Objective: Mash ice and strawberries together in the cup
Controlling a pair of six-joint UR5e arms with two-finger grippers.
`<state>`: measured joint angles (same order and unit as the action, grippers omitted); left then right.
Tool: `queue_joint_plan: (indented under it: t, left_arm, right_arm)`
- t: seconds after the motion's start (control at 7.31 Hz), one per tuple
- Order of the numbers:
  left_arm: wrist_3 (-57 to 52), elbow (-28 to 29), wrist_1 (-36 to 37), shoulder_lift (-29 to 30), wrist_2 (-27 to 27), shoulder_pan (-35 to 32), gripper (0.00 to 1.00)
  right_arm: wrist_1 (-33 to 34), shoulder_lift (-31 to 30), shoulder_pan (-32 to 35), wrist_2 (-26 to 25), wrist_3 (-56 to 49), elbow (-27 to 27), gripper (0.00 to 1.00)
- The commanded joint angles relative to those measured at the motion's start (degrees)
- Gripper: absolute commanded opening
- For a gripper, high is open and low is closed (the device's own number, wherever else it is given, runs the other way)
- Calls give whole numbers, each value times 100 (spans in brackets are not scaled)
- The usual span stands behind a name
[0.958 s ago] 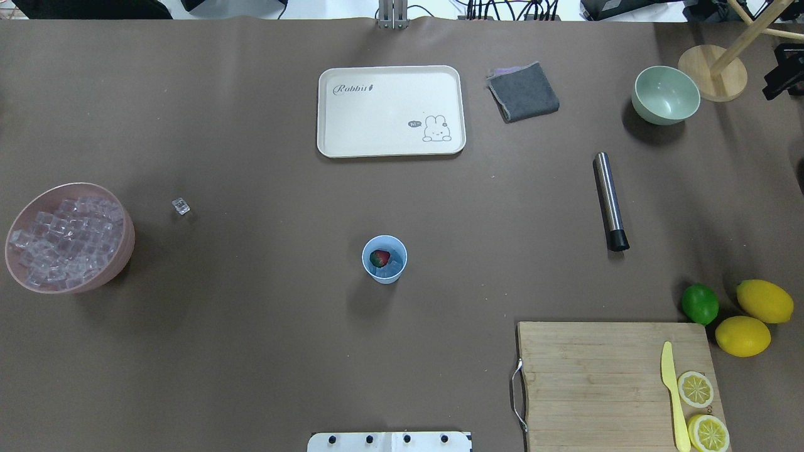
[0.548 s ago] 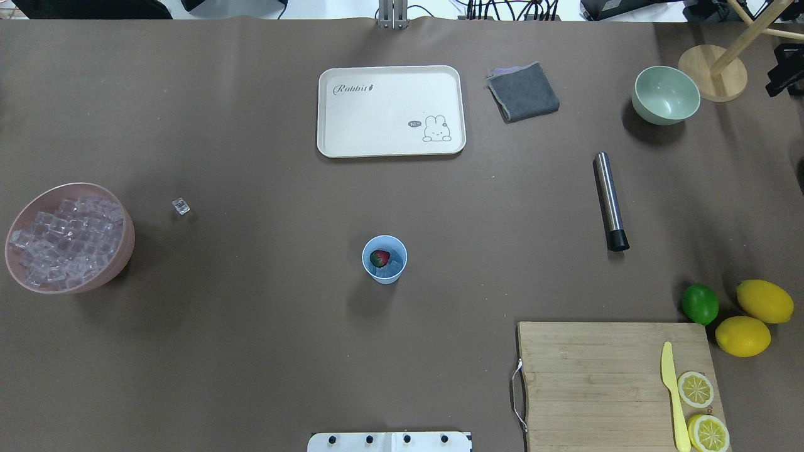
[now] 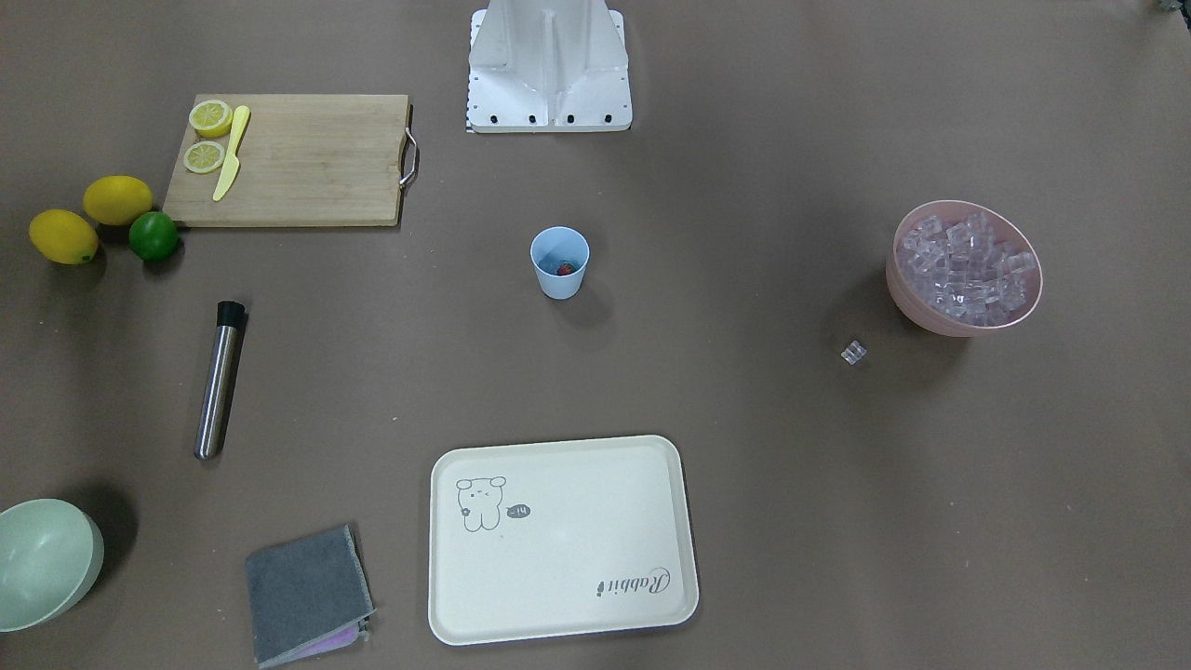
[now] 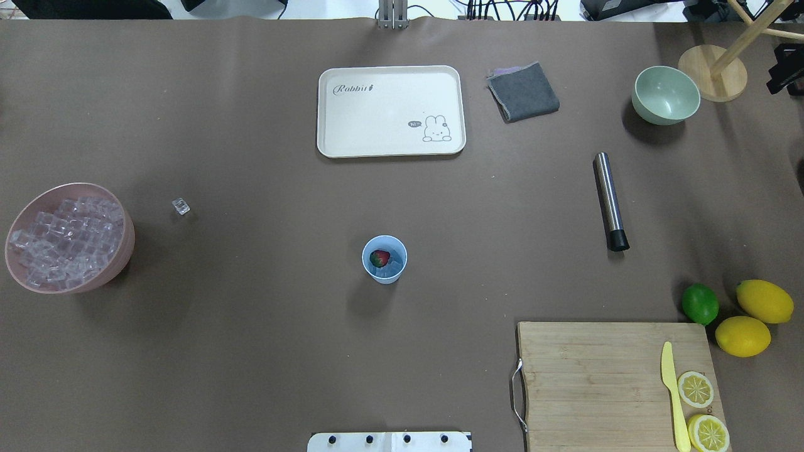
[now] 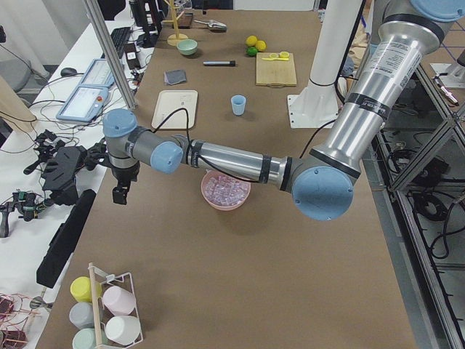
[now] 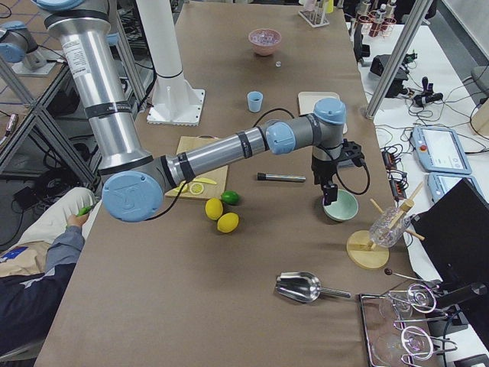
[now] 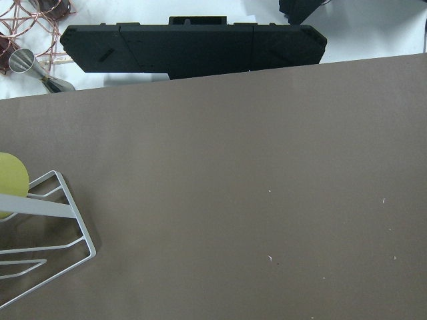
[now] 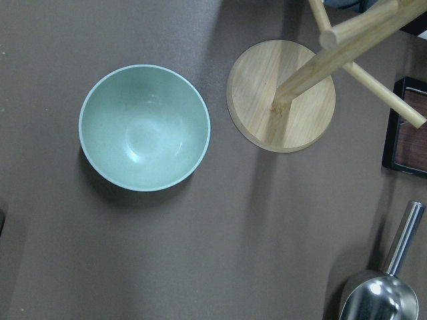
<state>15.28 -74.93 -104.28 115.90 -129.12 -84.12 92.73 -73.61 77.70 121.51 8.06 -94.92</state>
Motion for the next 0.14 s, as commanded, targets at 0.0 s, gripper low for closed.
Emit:
queue_joint_plan:
  t: [0.0]
  left_arm:
    - [-25,-5,-22,2,1,-8,97]
  right_arm:
    - [0,-12,0,4,3,-44,100]
